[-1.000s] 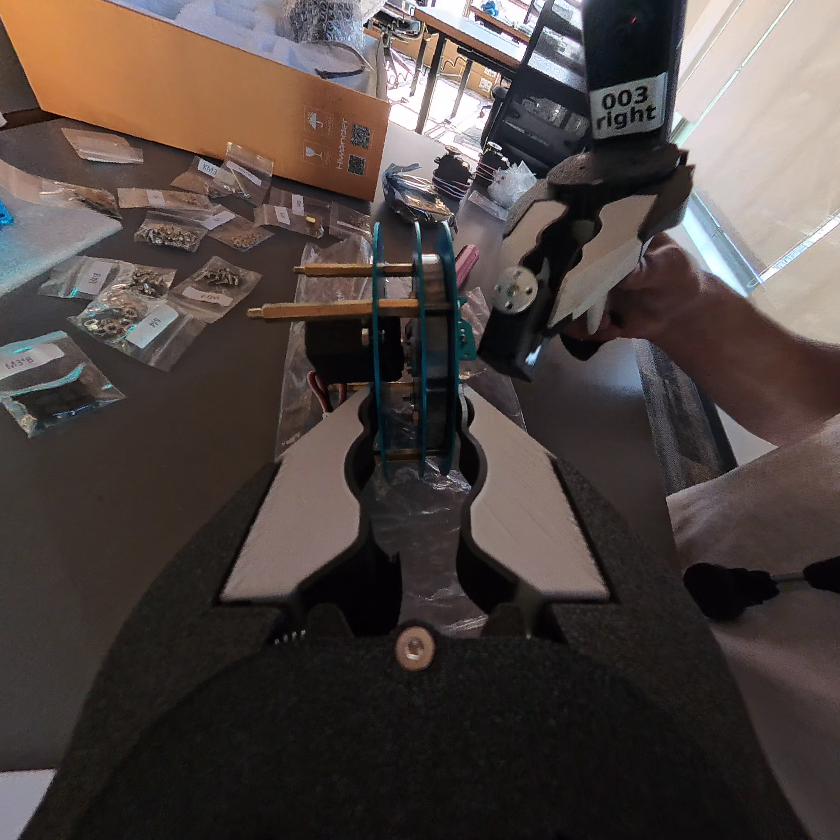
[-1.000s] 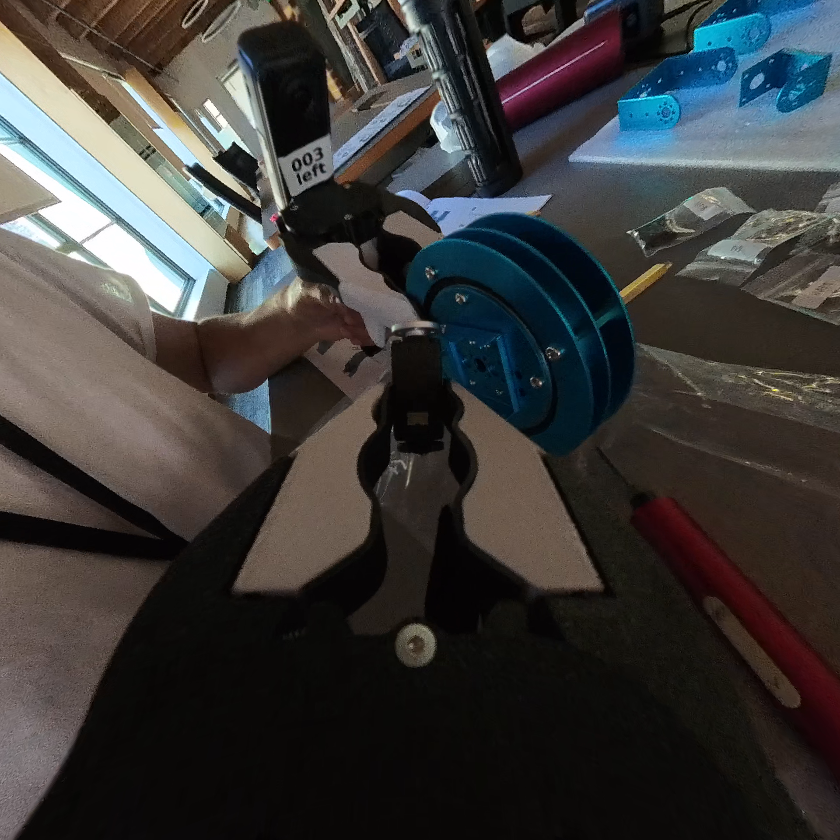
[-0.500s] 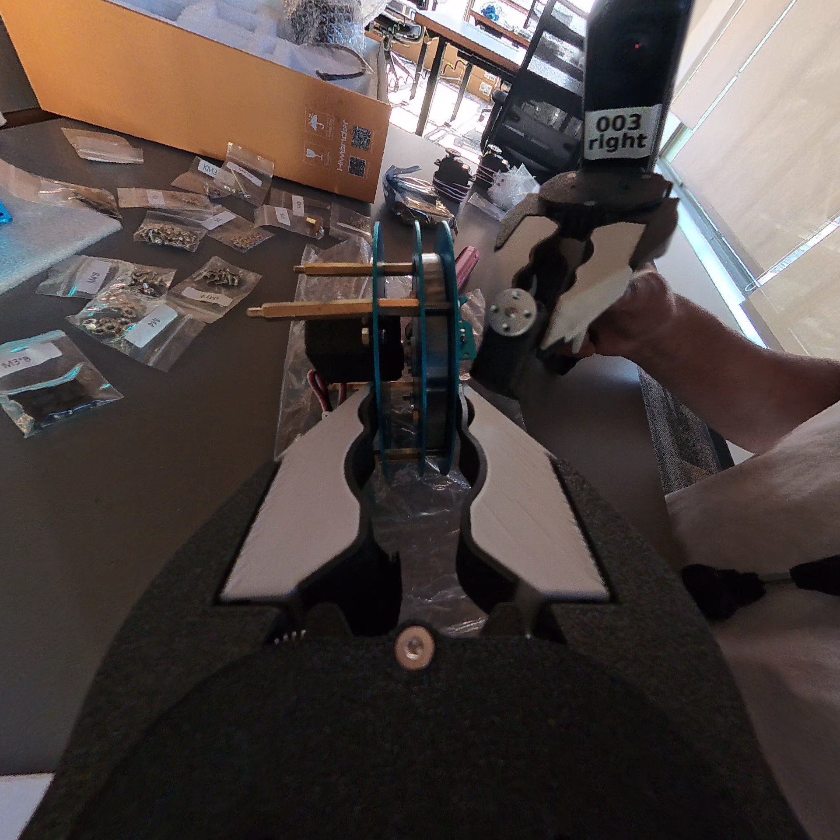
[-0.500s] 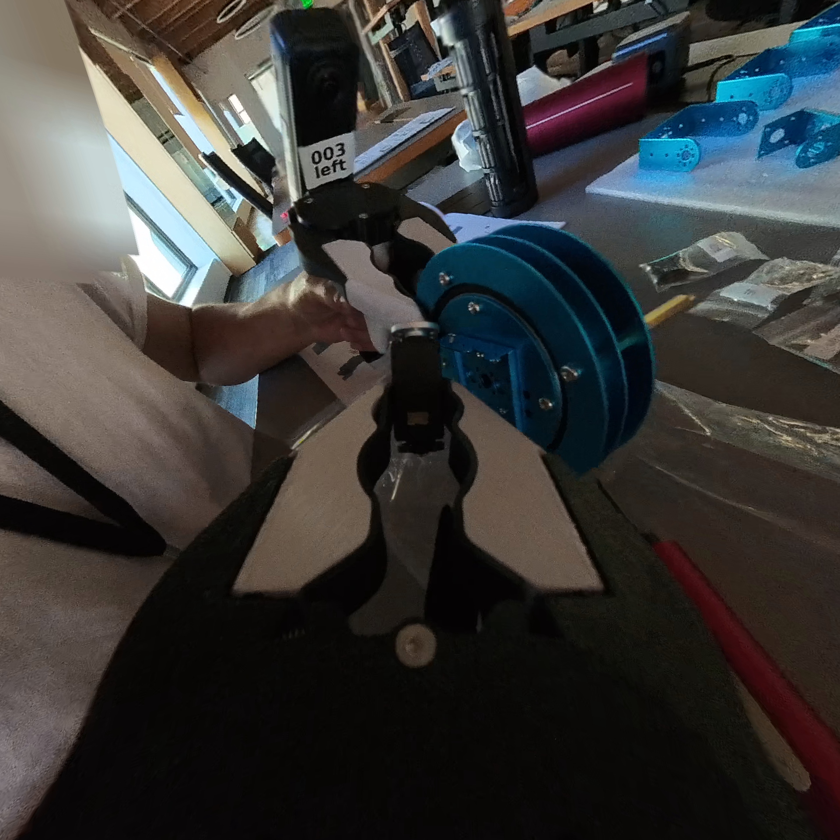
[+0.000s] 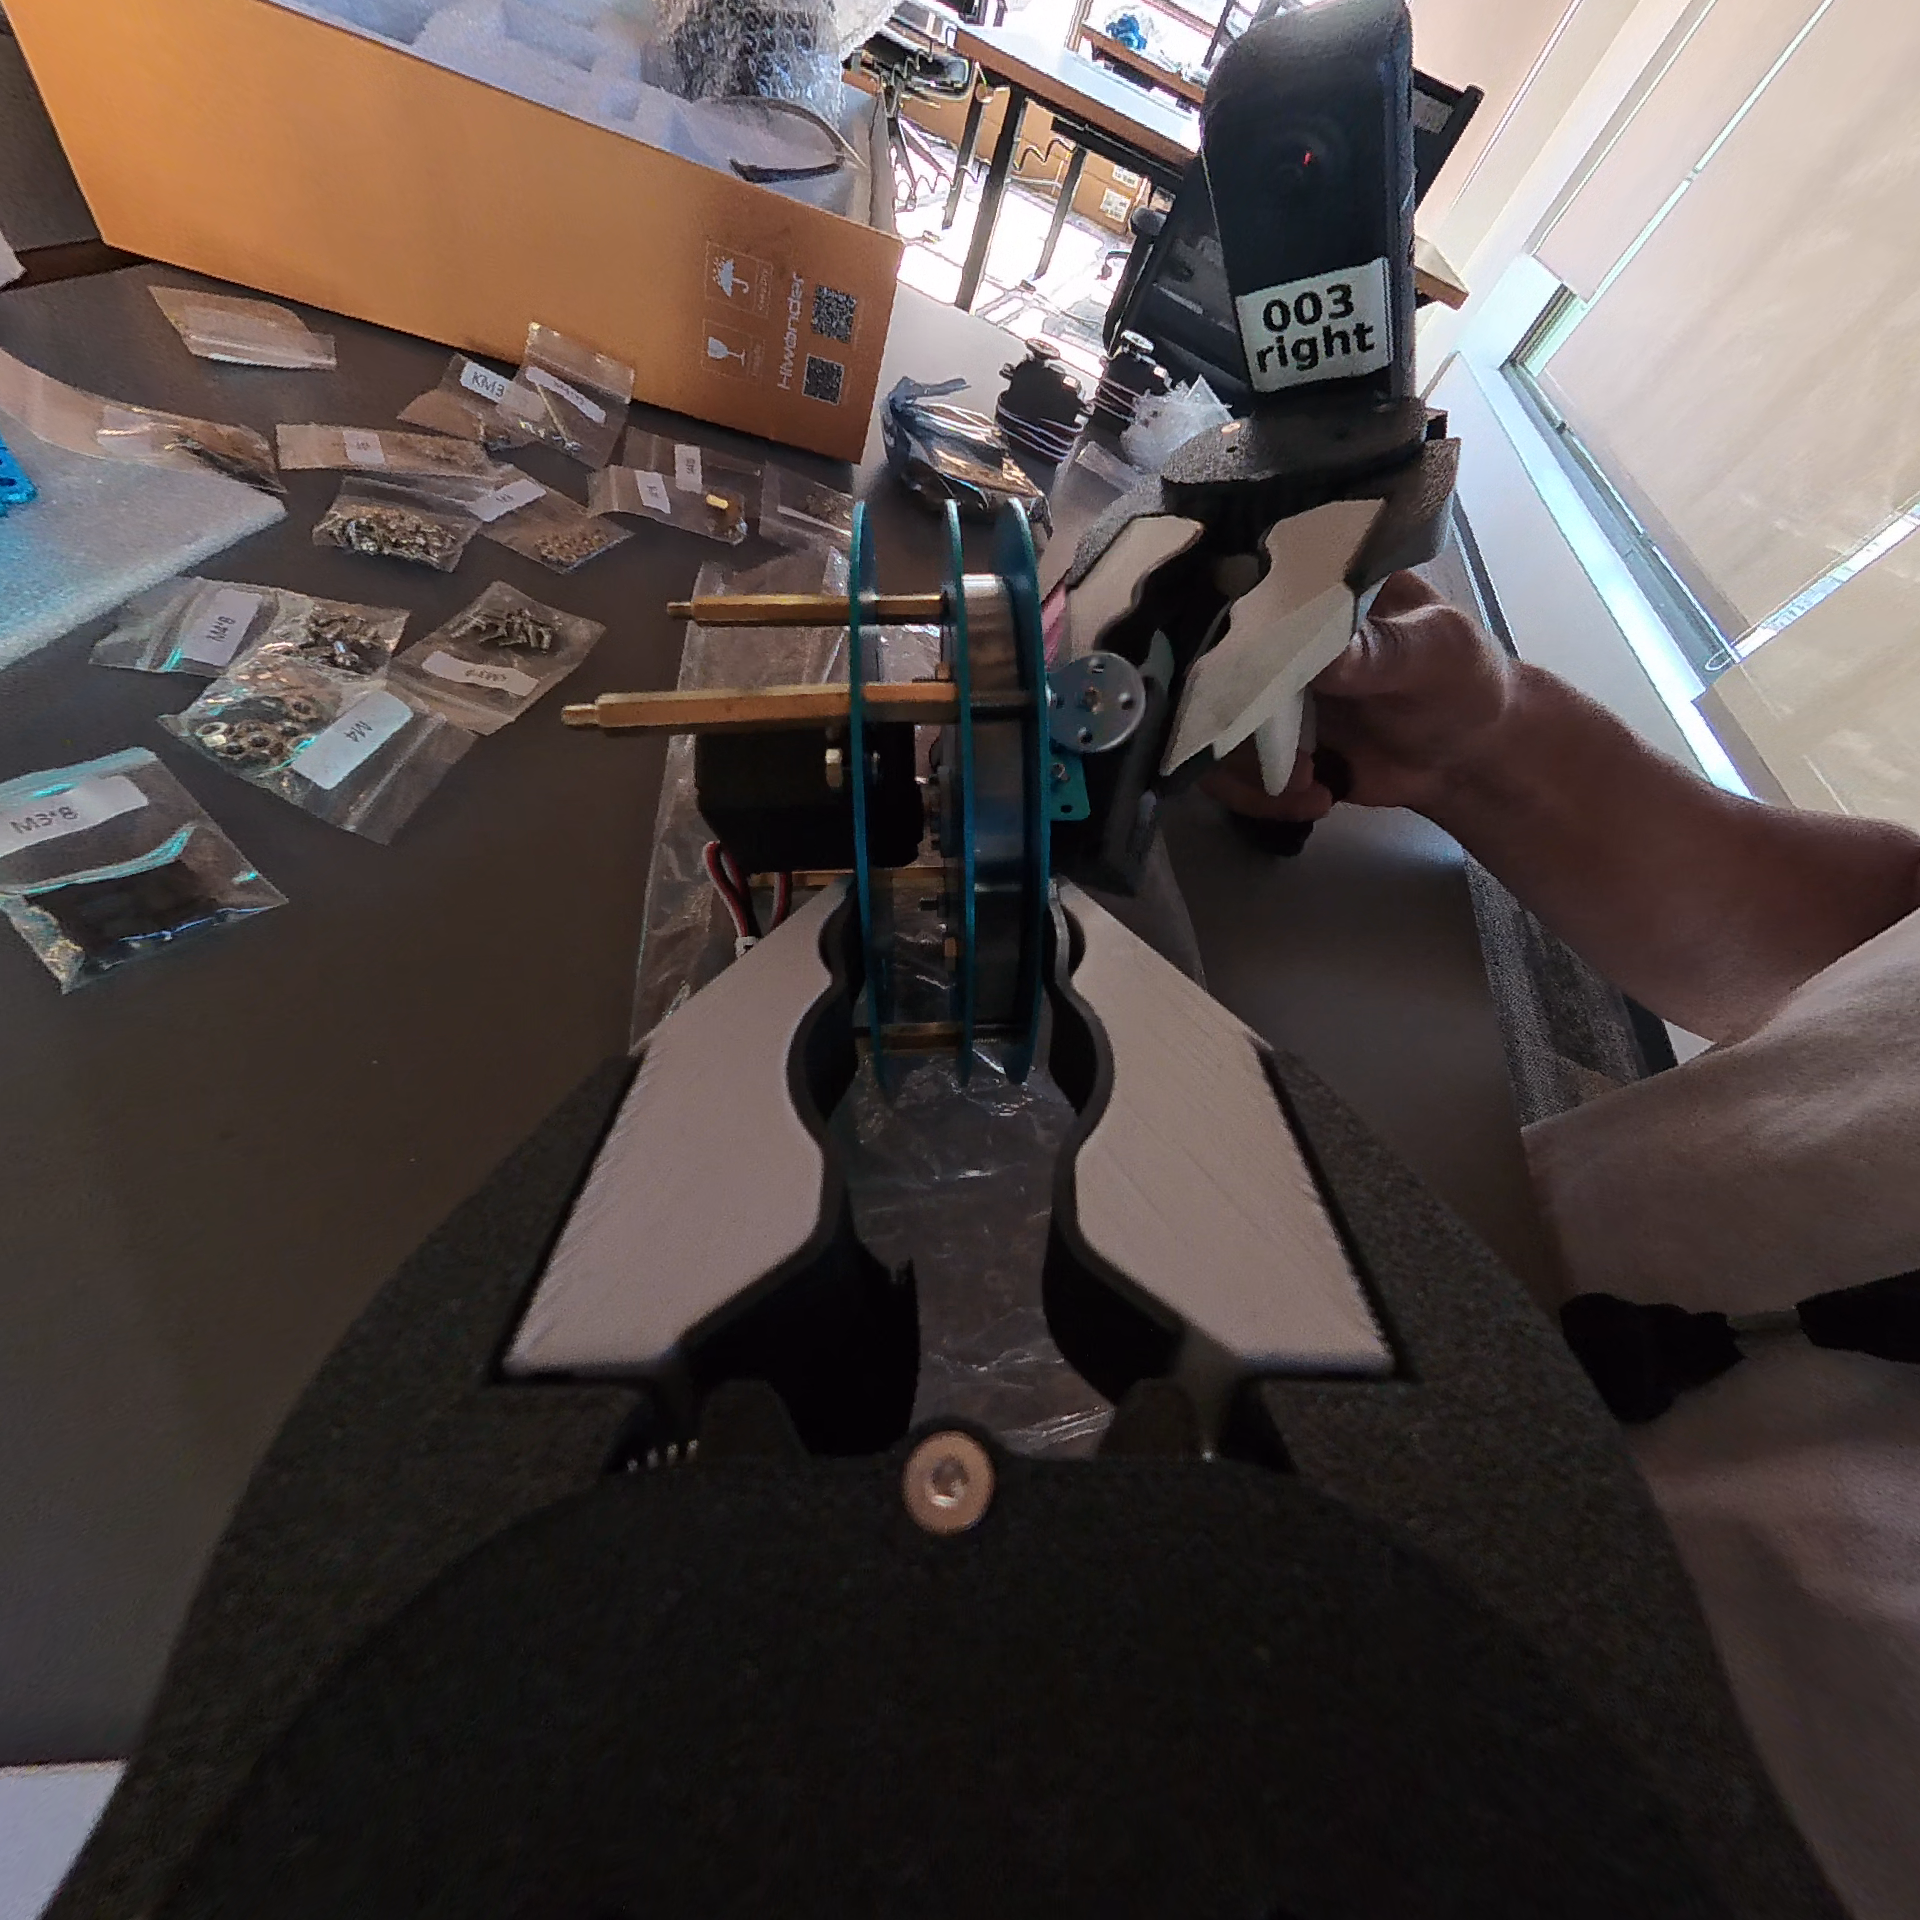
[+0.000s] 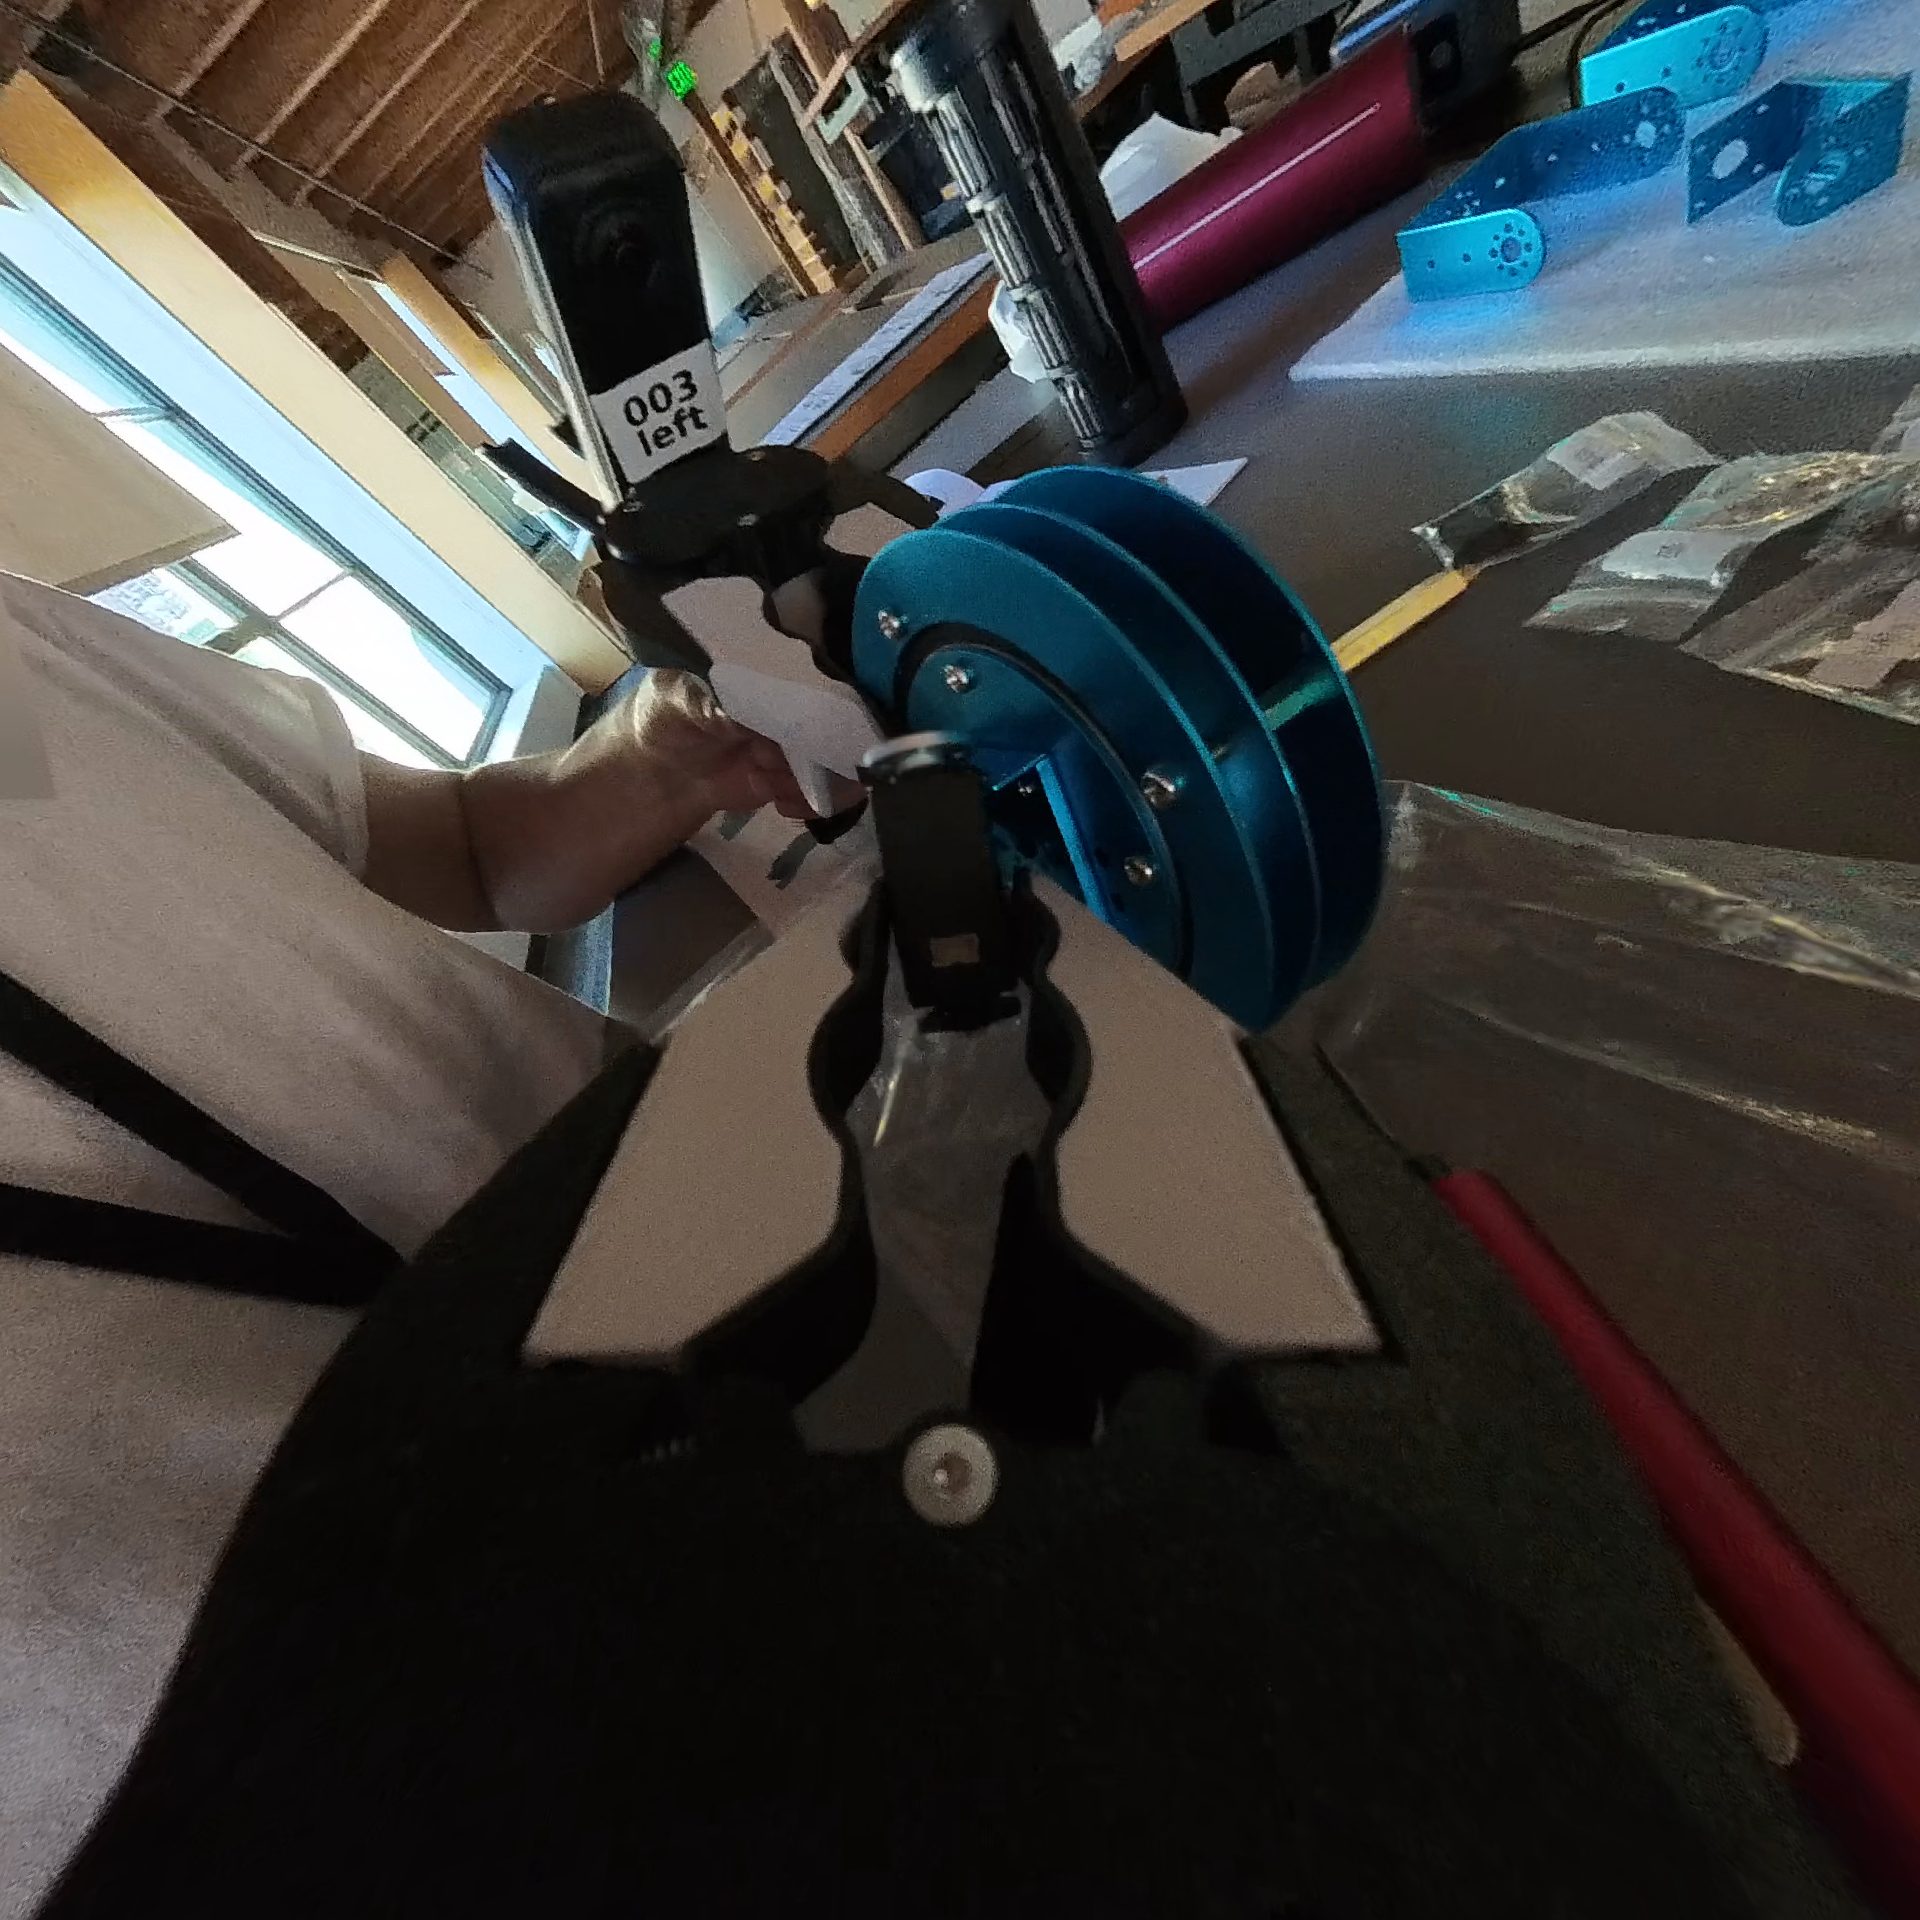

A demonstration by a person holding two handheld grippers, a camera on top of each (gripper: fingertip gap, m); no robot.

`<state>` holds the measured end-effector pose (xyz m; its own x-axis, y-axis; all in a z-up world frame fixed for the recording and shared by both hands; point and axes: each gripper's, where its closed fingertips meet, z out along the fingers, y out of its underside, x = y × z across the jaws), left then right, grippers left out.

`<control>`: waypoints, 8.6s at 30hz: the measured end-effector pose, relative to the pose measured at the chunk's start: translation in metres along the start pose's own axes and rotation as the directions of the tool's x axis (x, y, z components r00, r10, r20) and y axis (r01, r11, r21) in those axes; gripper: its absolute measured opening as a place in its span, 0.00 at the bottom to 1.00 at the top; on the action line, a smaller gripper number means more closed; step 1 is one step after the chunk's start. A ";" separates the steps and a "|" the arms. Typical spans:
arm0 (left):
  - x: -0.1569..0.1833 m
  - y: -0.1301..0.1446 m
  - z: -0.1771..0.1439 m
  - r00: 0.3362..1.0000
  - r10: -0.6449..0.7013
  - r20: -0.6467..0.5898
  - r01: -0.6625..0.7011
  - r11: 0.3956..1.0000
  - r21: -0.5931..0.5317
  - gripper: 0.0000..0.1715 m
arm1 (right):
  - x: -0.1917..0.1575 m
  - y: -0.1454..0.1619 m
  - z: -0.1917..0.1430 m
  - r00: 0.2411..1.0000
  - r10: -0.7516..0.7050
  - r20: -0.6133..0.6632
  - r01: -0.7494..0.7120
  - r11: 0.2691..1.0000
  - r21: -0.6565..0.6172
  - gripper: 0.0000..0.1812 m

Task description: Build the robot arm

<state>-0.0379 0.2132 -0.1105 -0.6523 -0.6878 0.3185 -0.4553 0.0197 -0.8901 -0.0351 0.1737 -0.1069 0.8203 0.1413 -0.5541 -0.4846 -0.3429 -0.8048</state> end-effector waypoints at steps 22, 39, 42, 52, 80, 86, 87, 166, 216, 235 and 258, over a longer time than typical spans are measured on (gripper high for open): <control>-0.001 0.001 0.000 1.000 -0.014 0.011 0.014 1.000 0.005 0.19 | 0.000 -0.006 -0.007 0.991 0.046 -0.126 -0.034 0.995 0.097 0.11; -0.007 0.003 0.001 0.999 -0.033 0.030 0.033 0.999 -0.001 0.19 | 0.013 -0.008 -0.006 0.910 -0.049 -0.412 0.107 0.987 0.119 0.17; -0.007 0.002 0.001 0.999 -0.037 0.033 0.037 0.999 0.002 0.19 | 0.010 -0.010 -0.007 0.838 -0.138 -0.528 0.210 0.975 0.079 0.16; -0.008 0.003 0.001 0.998 -0.047 0.048 0.047 0.999 -0.002 0.19 | 0.005 -0.012 -0.004 0.715 -0.209 -0.667 0.324 0.945 0.051 0.09; -0.004 0.005 0.003 0.997 -0.042 0.061 0.043 0.999 -0.014 0.19 | 0.006 0.002 0.012 0.627 -0.344 -0.698 0.353 0.925 -0.139 0.24; -0.005 0.005 0.003 0.997 -0.043 0.057 0.043 0.999 -0.015 0.19 | 0.003 -0.004 0.006 0.730 -0.260 -0.632 0.320 0.947 -0.020 0.24; -0.005 0.005 0.003 0.998 -0.042 0.056 0.043 0.999 -0.016 0.19 | 0.005 -0.003 0.007 0.728 -0.267 -0.631 0.319 0.947 -0.032 0.24; -0.008 0.002 0.002 0.995 -0.049 0.091 0.052 0.998 -0.024 0.19 | 0.022 0.002 0.005 0.632 -0.293 -0.718 0.269 0.951 -0.152 0.24; -0.009 0.007 0.002 0.992 -0.094 0.089 0.097 0.995 -0.031 0.19 | 0.017 0.001 0.006 0.619 -0.295 -0.728 0.304 0.945 -0.125 0.24; -0.009 0.009 0.002 0.990 -0.108 0.092 0.112 0.993 -0.037 0.19 | 0.018 -0.008 0.013 0.643 -0.306 -0.702 0.372 0.926 -0.063 0.24; -0.007 0.008 0.003 0.990 -0.103 0.093 0.106 0.994 -0.039 0.19 | 0.021 0.003 0.006 0.592 -0.364 -0.719 0.365 0.917 -0.163 0.23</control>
<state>-0.0352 0.2160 -0.1206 -0.5430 -0.7507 0.3763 -0.5452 -0.0257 -0.8379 -0.0214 0.1816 -0.1220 0.8806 -0.4591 0.1175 -0.0949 -0.4139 -0.9054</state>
